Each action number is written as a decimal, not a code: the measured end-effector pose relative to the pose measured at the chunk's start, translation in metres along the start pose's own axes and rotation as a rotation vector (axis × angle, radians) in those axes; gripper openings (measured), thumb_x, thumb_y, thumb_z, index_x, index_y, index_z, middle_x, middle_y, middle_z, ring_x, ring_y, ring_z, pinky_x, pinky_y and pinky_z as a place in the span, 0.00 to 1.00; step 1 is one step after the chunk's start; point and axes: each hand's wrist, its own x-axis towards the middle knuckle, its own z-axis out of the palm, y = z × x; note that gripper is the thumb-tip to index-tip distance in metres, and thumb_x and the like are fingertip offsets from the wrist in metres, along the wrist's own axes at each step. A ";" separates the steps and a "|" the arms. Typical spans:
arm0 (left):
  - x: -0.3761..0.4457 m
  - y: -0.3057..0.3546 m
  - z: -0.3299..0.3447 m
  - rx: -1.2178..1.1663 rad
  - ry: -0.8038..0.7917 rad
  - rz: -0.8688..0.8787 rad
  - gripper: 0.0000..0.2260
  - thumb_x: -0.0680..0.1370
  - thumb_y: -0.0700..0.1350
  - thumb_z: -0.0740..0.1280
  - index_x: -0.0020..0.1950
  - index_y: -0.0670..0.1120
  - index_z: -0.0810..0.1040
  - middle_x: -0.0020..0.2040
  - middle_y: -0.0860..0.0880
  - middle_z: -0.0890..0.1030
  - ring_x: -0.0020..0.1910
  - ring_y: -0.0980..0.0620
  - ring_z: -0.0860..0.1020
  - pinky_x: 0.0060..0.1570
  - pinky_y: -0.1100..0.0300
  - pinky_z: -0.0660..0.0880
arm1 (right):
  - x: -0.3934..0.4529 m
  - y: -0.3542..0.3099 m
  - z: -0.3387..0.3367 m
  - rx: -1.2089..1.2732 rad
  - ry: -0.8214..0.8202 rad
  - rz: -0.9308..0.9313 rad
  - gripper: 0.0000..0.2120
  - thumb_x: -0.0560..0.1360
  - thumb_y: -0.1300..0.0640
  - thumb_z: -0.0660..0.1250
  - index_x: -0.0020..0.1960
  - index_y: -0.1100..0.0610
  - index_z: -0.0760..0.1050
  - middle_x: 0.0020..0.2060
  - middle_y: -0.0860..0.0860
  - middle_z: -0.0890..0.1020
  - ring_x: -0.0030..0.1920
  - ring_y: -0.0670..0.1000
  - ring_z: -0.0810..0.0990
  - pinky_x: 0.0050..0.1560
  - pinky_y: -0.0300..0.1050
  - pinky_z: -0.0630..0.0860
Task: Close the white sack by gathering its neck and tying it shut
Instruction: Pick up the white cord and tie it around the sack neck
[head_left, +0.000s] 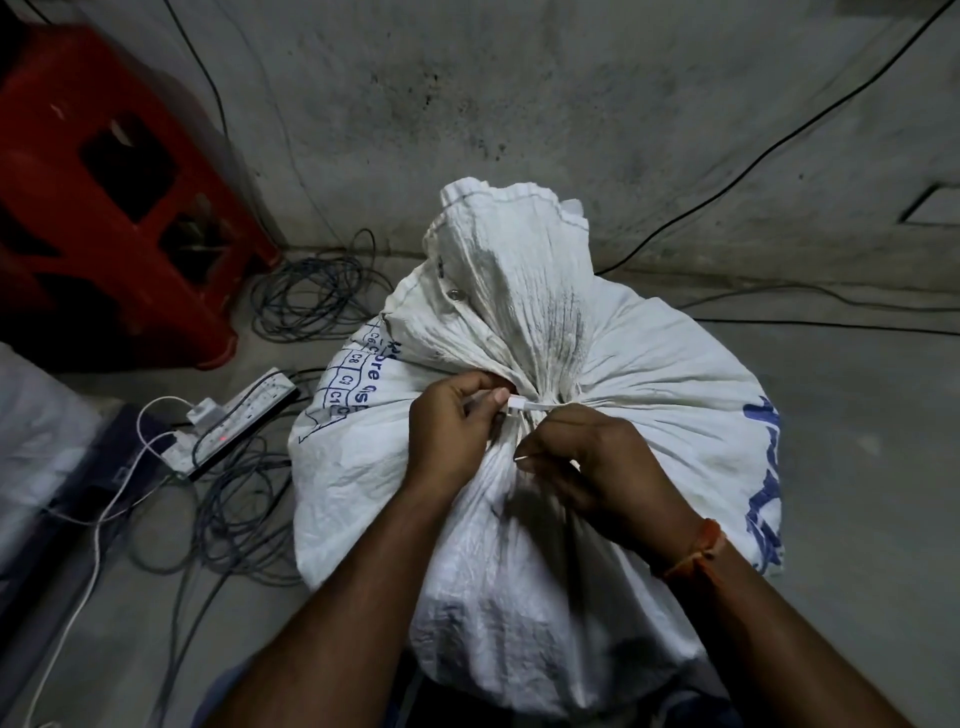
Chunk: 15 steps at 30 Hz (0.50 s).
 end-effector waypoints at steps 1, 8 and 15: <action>0.001 -0.002 0.000 -0.029 -0.032 -0.009 0.04 0.79 0.40 0.71 0.47 0.42 0.86 0.41 0.43 0.87 0.39 0.54 0.82 0.43 0.55 0.80 | 0.000 0.001 0.000 -0.006 -0.001 -0.011 0.02 0.74 0.61 0.74 0.43 0.60 0.84 0.39 0.53 0.81 0.42 0.54 0.80 0.44 0.45 0.74; 0.006 -0.009 -0.005 -0.155 -0.208 -0.126 0.05 0.80 0.39 0.70 0.50 0.38 0.82 0.43 0.38 0.85 0.42 0.46 0.82 0.49 0.43 0.80 | 0.001 0.015 -0.005 0.216 -0.192 0.036 0.06 0.76 0.58 0.73 0.43 0.61 0.82 0.44 0.54 0.83 0.47 0.50 0.81 0.48 0.46 0.76; 0.003 -0.003 -0.001 -0.124 -0.234 -0.041 0.05 0.80 0.39 0.69 0.53 0.40 0.83 0.50 0.39 0.87 0.48 0.39 0.85 0.56 0.41 0.80 | -0.002 0.019 0.004 0.449 -0.062 0.197 0.01 0.74 0.60 0.75 0.44 0.57 0.85 0.37 0.47 0.83 0.40 0.46 0.81 0.45 0.45 0.76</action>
